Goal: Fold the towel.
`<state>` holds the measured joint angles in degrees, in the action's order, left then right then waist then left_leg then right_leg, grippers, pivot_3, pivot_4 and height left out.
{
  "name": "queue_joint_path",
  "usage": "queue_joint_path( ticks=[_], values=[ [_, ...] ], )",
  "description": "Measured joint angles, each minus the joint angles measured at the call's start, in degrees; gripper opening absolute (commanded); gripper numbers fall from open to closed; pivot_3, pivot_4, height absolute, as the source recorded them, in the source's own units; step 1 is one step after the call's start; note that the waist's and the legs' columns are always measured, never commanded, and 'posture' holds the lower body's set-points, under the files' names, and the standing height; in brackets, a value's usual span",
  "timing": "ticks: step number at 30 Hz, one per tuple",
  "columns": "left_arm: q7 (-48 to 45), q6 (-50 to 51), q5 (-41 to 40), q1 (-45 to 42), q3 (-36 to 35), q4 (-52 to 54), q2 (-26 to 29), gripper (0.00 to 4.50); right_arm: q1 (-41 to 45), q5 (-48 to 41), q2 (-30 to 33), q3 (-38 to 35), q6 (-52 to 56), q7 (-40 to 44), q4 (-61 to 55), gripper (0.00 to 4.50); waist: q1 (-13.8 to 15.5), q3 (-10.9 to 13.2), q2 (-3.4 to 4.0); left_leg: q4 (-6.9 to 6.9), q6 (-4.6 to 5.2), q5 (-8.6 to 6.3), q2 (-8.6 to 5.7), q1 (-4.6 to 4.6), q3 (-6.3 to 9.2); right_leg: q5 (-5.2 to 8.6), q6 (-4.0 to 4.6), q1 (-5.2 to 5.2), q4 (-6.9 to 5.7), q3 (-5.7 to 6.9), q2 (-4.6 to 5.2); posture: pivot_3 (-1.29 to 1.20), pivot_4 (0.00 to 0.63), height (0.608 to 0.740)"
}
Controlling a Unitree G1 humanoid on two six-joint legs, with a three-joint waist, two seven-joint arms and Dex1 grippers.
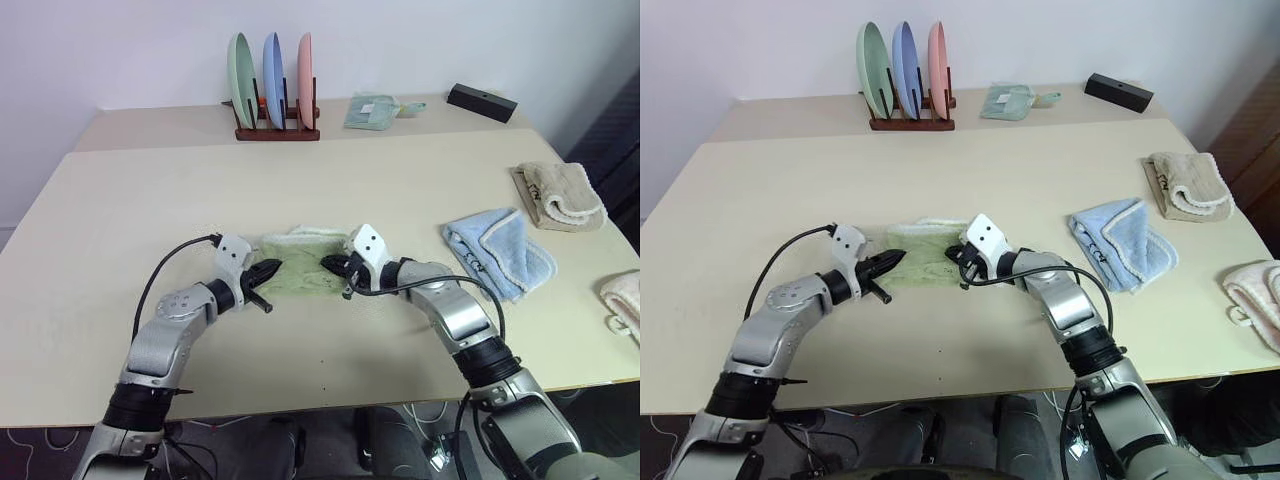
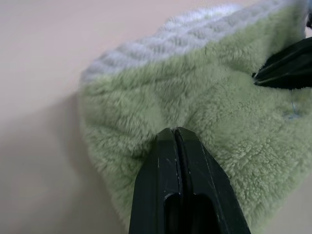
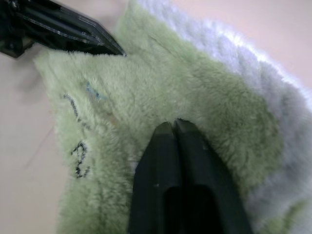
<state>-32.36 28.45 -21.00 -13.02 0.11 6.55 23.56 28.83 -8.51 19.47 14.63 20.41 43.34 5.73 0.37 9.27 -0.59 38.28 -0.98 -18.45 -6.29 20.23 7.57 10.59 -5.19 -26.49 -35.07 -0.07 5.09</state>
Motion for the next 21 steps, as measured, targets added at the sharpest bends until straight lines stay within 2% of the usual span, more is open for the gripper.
queue_joint_path(
  ticks=[2,6,7,9,12,15,19,21],
  values=[
    [0.40,2.12,-3.36,0.19,-3.36,2.03,-0.13,0.88,-0.10,-1.31,1.70,-1.08,0.16,1.42,-2.99,2.30,0.01,0.01,0.00,0.01,0.00,0.00,0.00,0.04,0.01,0.00,0.00,-0.03,0.00,0.01,0.00,0.00,0.150,0.726],
    [2.29,6.84,-8.93,1.19,-11.19,6.14,0.96,2.88,-0.94,-2.79,6.65,-3.42,0.94,4.41,-8.63,4.38,0.04,0.01,0.00,0.00,0.01,-0.01,0.01,0.02,0.01,0.00,0.00,-0.01,0.02,0.01,0.00,0.00,0.150,0.726],
    [2.66,8.31,-10.04,1.74,-12.56,6.74,1.36,3.30,-1.33,-3.07,7.81,-4.05,1.14,5.06,-9.39,4.50,0.04,0.01,0.00,-0.01,0.01,-0.01,0.01,0.02,0.02,0.00,0.00,-0.01,0.02,0.01,-0.01,0.00,0.150,0.726],
    [2.90,11.50,-12.19,3.18,-13.97,7.47,2.16,4.44,-1.82,-3.09,9.57,-4.65,1.29,5.78,-10.08,4.50,0.05,0.01,0.00,0.00,0.01,-0.01,0.01,0.02,0.01,0.00,0.00,0.00,0.02,0.01,0.00,0.00,0.150,0.726],
    [4.27,17.17,-15.07,4.43,-14.49,7.88,1.88,4.48,-2.14,-3.06,11.39,-5.10,1.27,6.65,-10.69,4.50,0.06,0.01,-0.01,0.00,0.01,-0.01,0.01,0.02,0.01,0.00,0.00,0.00,0.02,0.01,-0.01,0.00,0.150,0.726],
    [9.04,24.82,-19.72,4.13,-16.16,7.94,-2.05,4.48,-2.96,-3.04,12.61,-5.00,1.19,7.83,-12.13,4.50,0.32,0.02,-0.03,0.03,0.02,-0.01,0.00,0.03,0.01,0.00,-0.01,0.03,0.04,0.01,0.01,0.00,0.150,0.726],
    [14.11,29.78,-21.59,1.21,-16.62,8.16,-5.28,4.48,-3.55,-3.08,12.64,-4.61,1.03,8.47,-13.94,4.50,0.42,0.02,-0.03,0.05,0.00,0.00,0.00,-0.02,0.03,0.00,-0.01,0.10,0.02,0.03,0.02,0.00,0.150,0.726],
    [16.75,31.42,-22.68,-1.03,-16.97,7.26,-8.93,4.48,-4.05,-3.12,12.65,-4.49,1.03,8.77,-15.27,4.50,0.58,0.02,-0.03,0.08,0.00,0.00,-0.03,-0.02,0.04,0.00,-0.01,0.12,0.03,0.04,0.04,0.00,0.150,0.726]
  ],
)
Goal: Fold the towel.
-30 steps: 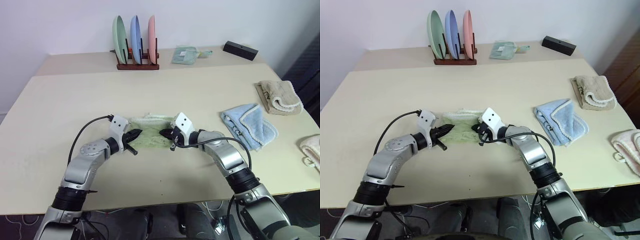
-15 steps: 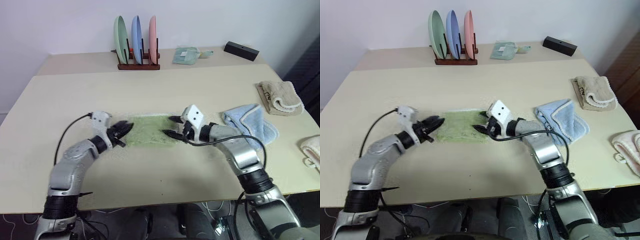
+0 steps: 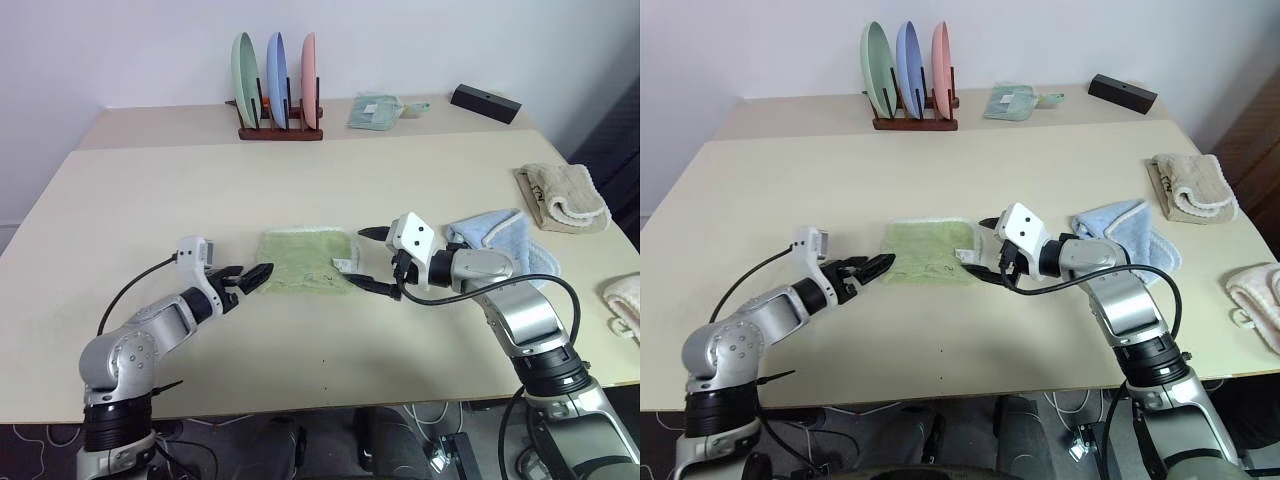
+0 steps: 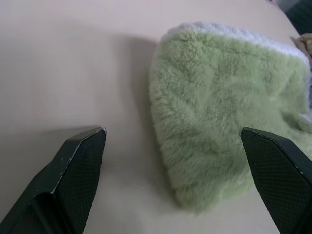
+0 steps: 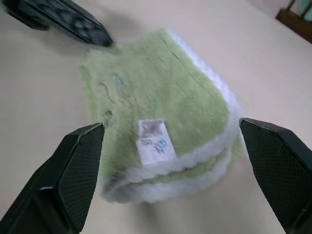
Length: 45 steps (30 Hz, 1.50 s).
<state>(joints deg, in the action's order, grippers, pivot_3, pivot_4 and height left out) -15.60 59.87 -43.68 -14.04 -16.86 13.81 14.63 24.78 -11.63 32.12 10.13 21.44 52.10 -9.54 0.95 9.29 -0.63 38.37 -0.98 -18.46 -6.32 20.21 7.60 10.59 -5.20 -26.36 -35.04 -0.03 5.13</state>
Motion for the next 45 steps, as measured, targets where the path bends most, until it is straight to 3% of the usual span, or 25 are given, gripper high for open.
queue_joint_path(
  ticks=[1,4,11,18,27,34,37,43,45],
  values=[
    [1.31,0.62,-0.45,-1.39,0.04,-0.81,-2.10,4.48,-0.27,-0.02,-0.02,0.27,0.00,0.16,-0.73,4.50,0.12,0.00,-0.01,0.06,0.00,0.00,-0.01,0.04,0.03,0.00,0.00,0.00,0.01,0.02,0.00,0.00,0.150,0.726],
    [2.33,1.12,-0.62,-2.97,2.69,-1.69,-4.15,3.67,-0.99,0.14,0.01,0.69,-0.61,0.35,-2.00,4.50,-0.14,0.00,-0.01,0.08,-0.01,-0.01,-0.01,0.04,0.03,-0.01,-0.01,-0.01,0.00,0.02,0.00,0.00,0.150,0.726],
    [2.33,0.61,-0.36,-2.96,4.45,-2.82,-4.73,0.12,-1.84,0.81,0.56,0.68,-0.87,0.07,-1.99,4.50,-0.23,0.00,-0.01,0.05,-0.04,-0.01,0.04,0.04,0.01,0.00,0.00,-0.04,0.00,0.01,-0.04,0.00,0.150,0.726],
    [4.15,-7.57,2.99,-3.16,2.75,-2.99,-4.62,0.12,-1.84,1.35,0.55,0.68,-1.14,-0.20,-1.99,4.50,-0.21,0.01,-0.02,0.05,-0.04,-0.02,0.04,0.05,0.01,0.00,0.00,-0.05,0.01,0.01,-0.04,0.00,0.150,0.726],
    [22.58,-30.05,9.29,-9.22,-21.78,-15.65,-0.18,0.12,-1.83,1.68,0.44,0.70,-3.14,-0.28,-1.80,4.50,-0.19,0.01,-0.03,0.05,-0.15,-0.08,0.12,0.06,-0.02,-0.02,0.03,-0.10,0.06,0.00,-0.09,0.00,0.150,0.726],
    [29.25,-32.51,5.04,-8.53,-29.46,-20.34,-3.33,0.12,-1.45,1.99,-0.08,1.73,-4.70,-0.16,-0.31,4.50,1.08,0.02,-0.08,0.68,-0.03,-0.24,0.09,0.21,0.07,-0.09,-0.08,0.09,0.00,0.11,-0.12,0.00,0.150,0.726],
    [29.92,-33.32,4.08,-7.46,-29.45,-19.28,-4.24,1.19,-1.45,2.34,-0.07,1.84,-5.30,-0.16,0.22,4.50,1.18,0.02,-0.08,0.68,-0.04,-0.25,0.09,0.21,0.07,-0.09,-0.08,0.07,-0.01,0.10,-0.12,0.00,0.150,0.726],
    [31.45,-34.18,0.94,-3.89,-29.29,-12.37,-6.01,4.25,-1.57,2.58,0.17,1.84,-5.51,-0.21,0.32,4.50,1.12,0.02,-0.08,0.68,-0.08,-0.27,0.14,0.20,0.06,-0.09,-0.08,0.05,-0.02,0.08,-0.12,0.00,0.150,0.726],
    [33.15,-33.55,0.48,-1.95,-28.91,-9.15,-5.98,4.25,-1.58,2.60,0.18,1.84,-5.53,-0.25,0.32,4.50,1.10,0.02,-0.08,0.68,-0.07,-0.28,0.14,0.19,0.04,-0.09,-0.08,0.06,-0.01,0.06,-0.13,0.00,0.150,0.726]
  ],
)
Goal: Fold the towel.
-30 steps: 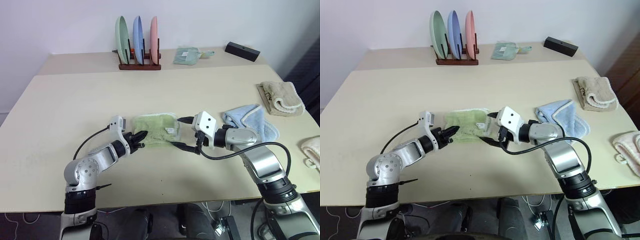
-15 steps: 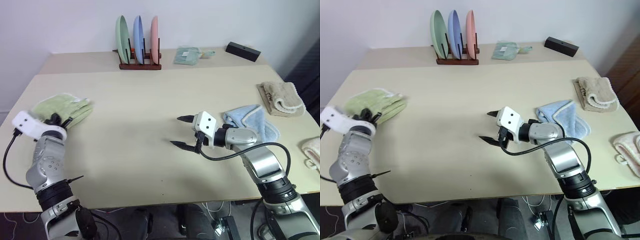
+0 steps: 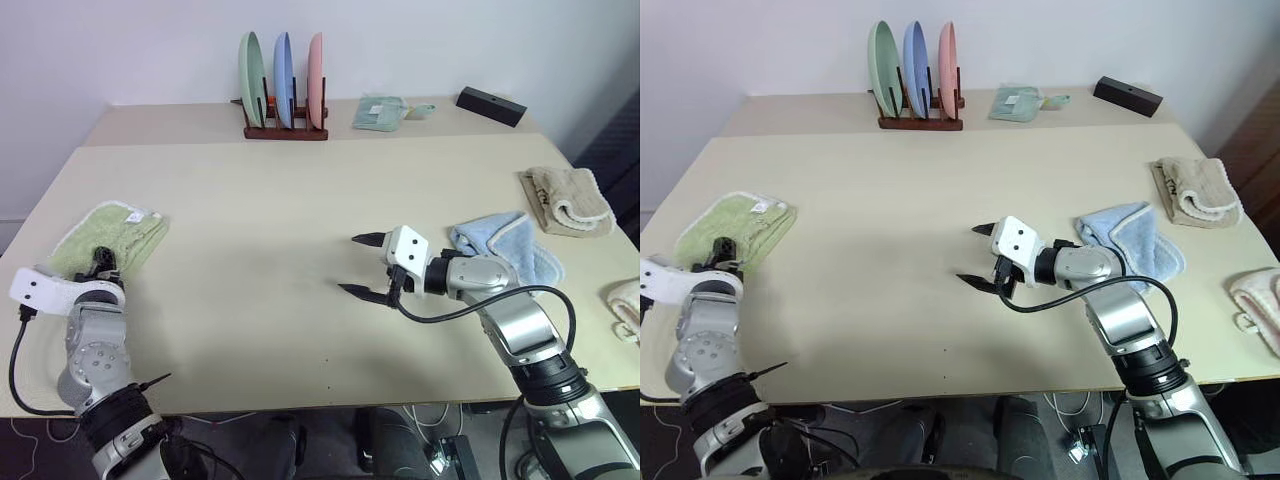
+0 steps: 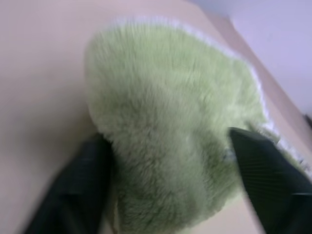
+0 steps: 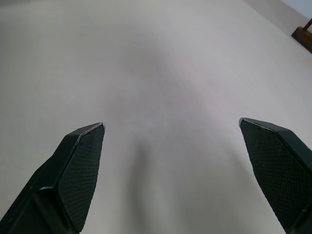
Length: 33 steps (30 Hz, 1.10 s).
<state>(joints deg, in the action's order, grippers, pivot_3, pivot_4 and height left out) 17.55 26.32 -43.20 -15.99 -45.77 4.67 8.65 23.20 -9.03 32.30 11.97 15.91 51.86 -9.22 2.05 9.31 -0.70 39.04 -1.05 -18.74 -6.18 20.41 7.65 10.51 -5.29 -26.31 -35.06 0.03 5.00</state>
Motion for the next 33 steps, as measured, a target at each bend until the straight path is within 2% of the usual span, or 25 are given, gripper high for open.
queue_joint_path(
  ticks=[5,8,11,15,18,20,26,29,33],
  values=[
    [5.03,0.54,4.30,7.29,0.74,8.23,0.61,4.25,-0.20,-0.05,0.18,-0.11,-0.01,-0.14,0.34,4.50,0.08,0.00,-0.01,0.01,-0.01,-0.03,0.01,-0.01,-0.02,0.00,0.00,0.00,-0.01,-0.04,-0.02,0.00,0.150,0.726],
    [4.73,0.07,11.62,10.27,4.17,12.26,6.29,4.25,-0.01,-0.18,0.01,-0.34,-0.08,-0.51,1.42,4.50,0.30,0.02,-0.07,0.03,-0.01,-0.03,-0.01,-0.02,-0.02,0.00,0.01,0.04,-0.03,-0.03,-0.06,0.00,0.150,0.726],
    [0.51,-1.37,19.38,11.25,10.57,15.81,13.72,4.25,0.73,-0.14,-0.28,-1.03,-0.60,-1.38,3.68,4.50,0.40,0.00,-0.05,0.04,0.05,-0.06,-0.06,-0.05,-0.04,0.01,0.00,0.10,0.00,-0.01,-0.03,0.00,0.150,0.726],
    [-9.66,-4.26,29.46,10.46,26.46,15.92,22.57,4.25,2.84,1.18,-0.87,-2.31,-2.95,-4.46,8.08,4.50,0.11,0.00,-0.03,-0.01,0.05,-0.06,-0.03,-0.05,-0.06,0.01,0.01,0.06,-0.01,-0.01,-0.06,0.00,0.150,0.726],
    [-13.10,-6.91,34.45,8.22,33.64,13.44,22.59,4.25,3.02,1.70,-1.26,-3.45,-4.31,-6.49,10.21,4.50,-0.30,0.01,-0.01,-0.06,0.04,-0.07,0.02,-0.01,-0.07,0.01,0.01,-0.06,0.00,-0.04,-0.07,0.00,0.150,0.726],
    [-14.21,-8.07,36.36,7.69,35.42,11.80,22.02,4.25,3.00,2.08,-1.20,-4.16,-4.41,-7.47,11.37,4.50,-0.79,0.02,0.00,-0.09,0.04,-0.07,0.03,0.00,-0.07,0.01,0.01,-0.07,0.01,-0.05,-0.03,0.00,0.150,0.726],
    [-22.87,-7.89,34.41,6.30,36.86,7.73,19.49,4.25,0.69,-0.95,-1.63,-9.20,-1.42,-9.82,11.37,4.50,-1.32,0.02,0.00,-0.08,0.05,-0.07,0.03,0.02,-0.05,0.01,0.01,-0.07,0.01,-0.05,0.00,0.00,0.150,0.726],
    [-30.57,-7.11,29.31,7.01,36.93,7.71,19.43,4.25,-3.29,-5.83,-1.33,-13.06,1.52,-8.16,8.79,4.50,-1.28,0.03,0.00,-0.07,0.09,-0.09,0.03,0.03,-0.04,0.01,0.01,-0.04,0.04,-0.04,0.01,0.00,0.150,0.726],
    [-39.19,-4.38,23.97,9.31,36.95,8.10,20.64,4.25,-7.20,-8.28,0.37,-14.43,2.74,-5.90,7.12,4.50,-1.50,0.06,0.05,-0.06,0.12,-0.11,0.04,0.01,-0.06,0.01,0.01,-0.05,0.01,-0.05,0.00,0.00,0.150,0.726]
  ],
)
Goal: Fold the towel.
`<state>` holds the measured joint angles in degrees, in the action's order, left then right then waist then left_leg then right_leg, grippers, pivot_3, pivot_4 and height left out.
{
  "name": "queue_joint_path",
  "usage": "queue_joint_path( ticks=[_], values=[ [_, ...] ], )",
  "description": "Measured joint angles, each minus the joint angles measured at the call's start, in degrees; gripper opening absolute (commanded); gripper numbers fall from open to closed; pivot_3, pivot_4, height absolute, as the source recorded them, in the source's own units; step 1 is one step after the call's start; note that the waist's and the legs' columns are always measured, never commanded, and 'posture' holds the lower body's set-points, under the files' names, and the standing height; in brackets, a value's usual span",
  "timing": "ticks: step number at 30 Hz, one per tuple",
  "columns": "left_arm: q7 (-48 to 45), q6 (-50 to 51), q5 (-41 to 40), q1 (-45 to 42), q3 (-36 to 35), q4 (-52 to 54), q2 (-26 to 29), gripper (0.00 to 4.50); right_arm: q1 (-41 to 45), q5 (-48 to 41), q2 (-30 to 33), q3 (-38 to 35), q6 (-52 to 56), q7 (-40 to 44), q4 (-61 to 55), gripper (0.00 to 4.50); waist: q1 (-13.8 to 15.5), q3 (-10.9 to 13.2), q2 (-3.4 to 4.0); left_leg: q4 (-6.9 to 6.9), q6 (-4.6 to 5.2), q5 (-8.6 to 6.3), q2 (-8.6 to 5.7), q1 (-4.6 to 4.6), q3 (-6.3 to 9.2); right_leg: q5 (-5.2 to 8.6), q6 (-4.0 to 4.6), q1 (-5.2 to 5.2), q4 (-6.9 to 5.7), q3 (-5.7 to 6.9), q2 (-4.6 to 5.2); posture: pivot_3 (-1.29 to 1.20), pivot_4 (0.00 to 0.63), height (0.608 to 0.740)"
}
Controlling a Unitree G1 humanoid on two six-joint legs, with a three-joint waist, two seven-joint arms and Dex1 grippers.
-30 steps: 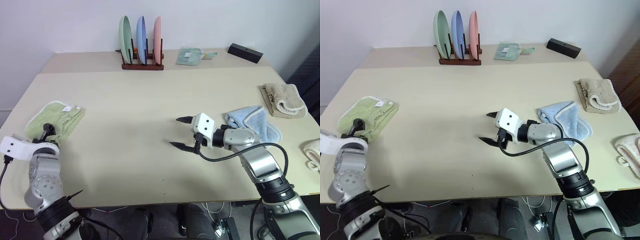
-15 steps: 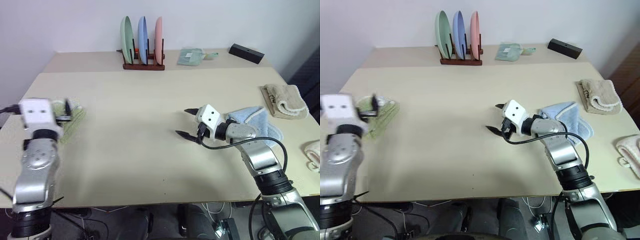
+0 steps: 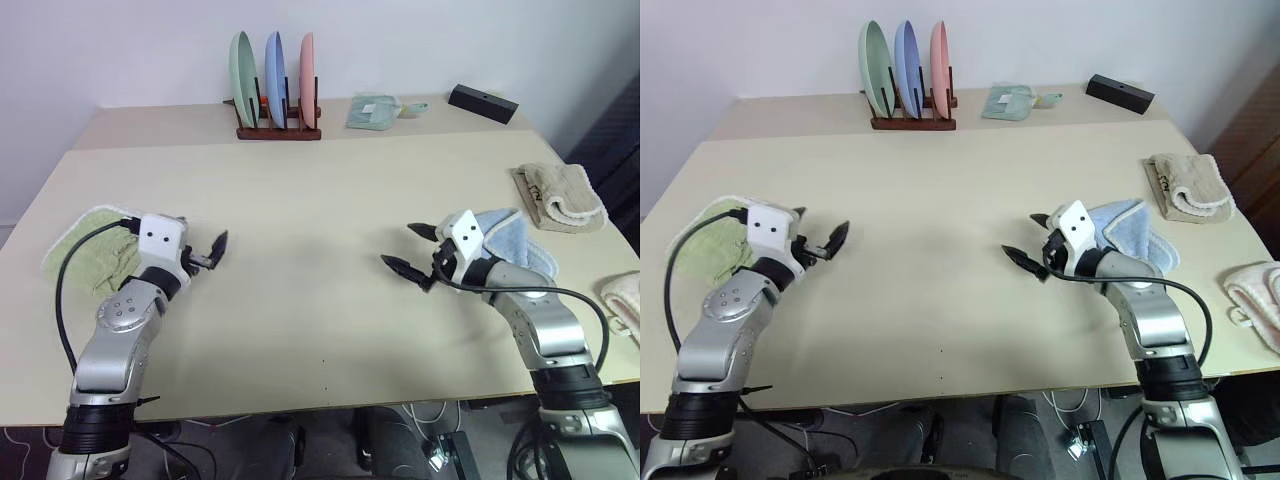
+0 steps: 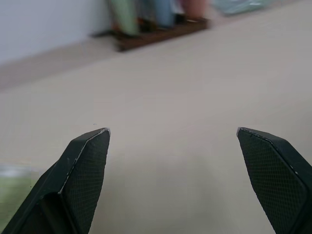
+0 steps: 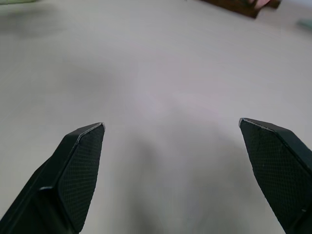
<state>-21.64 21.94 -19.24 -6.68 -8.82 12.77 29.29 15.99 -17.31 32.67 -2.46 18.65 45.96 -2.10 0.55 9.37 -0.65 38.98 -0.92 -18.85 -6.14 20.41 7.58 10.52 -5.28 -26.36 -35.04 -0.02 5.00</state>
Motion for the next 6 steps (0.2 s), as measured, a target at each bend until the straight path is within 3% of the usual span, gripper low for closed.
queue_joint_path(
  ticks=[6],
  values=[
    [-8.57,1.63,-2.93,4.11,0.00,1.81,3.57,4.25,-1.54,-2.00,3.27,-2.99,1.02,2.37,-0.50,4.50,0.11,0.04,0.08,0.00,0.14,-0.08,0.01,-0.03,-0.01,0.00,0.00,0.06,0.01,0.00,0.00,0.00,0.150,0.726]
  ],
)
